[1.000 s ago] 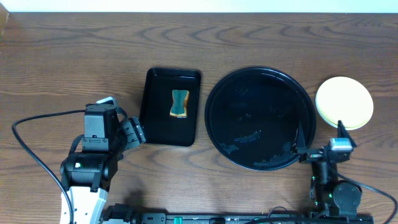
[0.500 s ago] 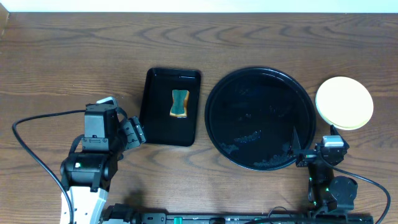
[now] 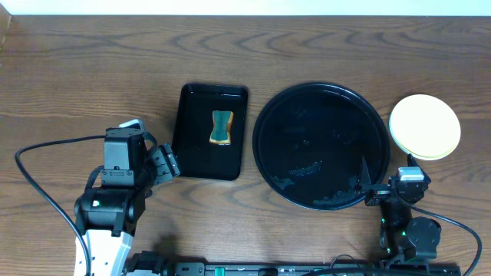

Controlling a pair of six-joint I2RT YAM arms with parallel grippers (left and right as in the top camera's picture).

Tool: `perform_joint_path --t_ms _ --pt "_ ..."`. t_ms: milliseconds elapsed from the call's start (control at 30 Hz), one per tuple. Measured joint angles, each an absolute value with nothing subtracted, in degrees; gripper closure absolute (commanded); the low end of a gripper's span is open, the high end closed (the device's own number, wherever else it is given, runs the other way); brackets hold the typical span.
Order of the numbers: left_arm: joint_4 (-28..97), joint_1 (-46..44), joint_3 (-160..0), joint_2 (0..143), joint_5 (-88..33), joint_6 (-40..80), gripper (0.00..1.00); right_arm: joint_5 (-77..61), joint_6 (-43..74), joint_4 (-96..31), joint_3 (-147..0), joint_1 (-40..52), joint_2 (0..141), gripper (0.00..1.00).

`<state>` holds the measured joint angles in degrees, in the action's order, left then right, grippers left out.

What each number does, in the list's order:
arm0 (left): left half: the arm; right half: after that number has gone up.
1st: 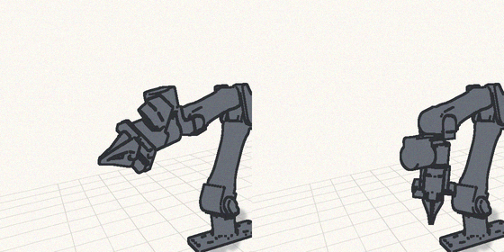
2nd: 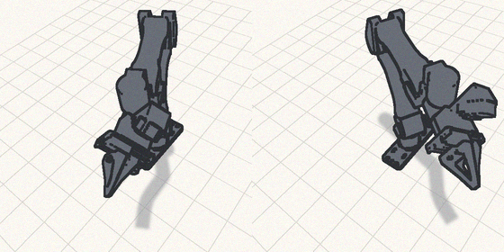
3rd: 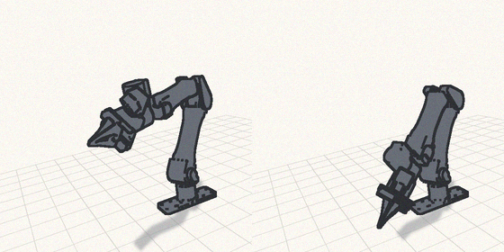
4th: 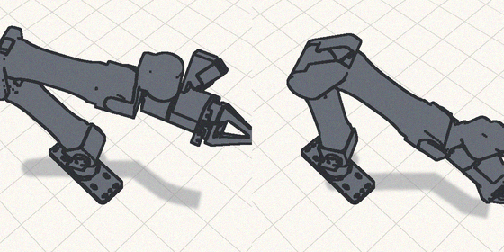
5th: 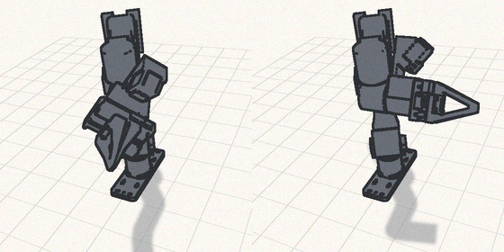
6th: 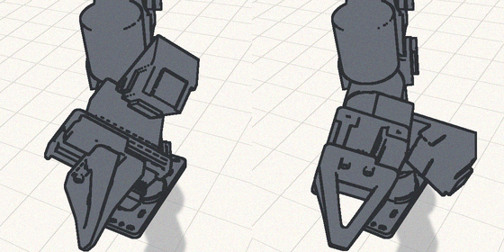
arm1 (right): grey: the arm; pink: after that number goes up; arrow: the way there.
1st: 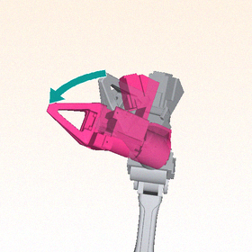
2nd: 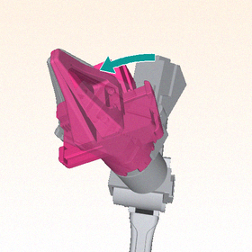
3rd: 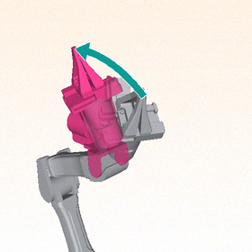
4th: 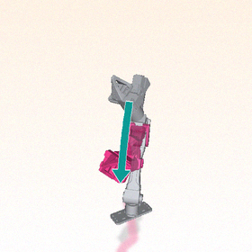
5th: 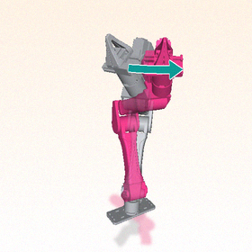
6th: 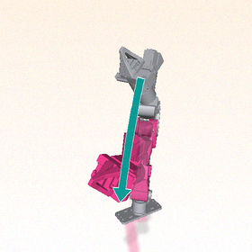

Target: Clean dirty plates on tray and stack at the side

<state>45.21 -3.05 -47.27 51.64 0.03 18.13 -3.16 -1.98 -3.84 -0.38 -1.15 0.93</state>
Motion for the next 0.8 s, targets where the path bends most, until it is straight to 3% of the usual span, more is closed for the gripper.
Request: perform_joint_path --t_ms 533,800 --pt "46.1 -3.0 -47.2 51.0 0.0 18.1 0.19 -3.2 -2.0 -3.8 -0.4 -1.1 0.9 0.01" --pt "33.4 -1.9 -37.6 36.6 0.3 18.1 0.19 -3.2 -2.0 -3.8 -0.4 -1.1 0.9 0.01"
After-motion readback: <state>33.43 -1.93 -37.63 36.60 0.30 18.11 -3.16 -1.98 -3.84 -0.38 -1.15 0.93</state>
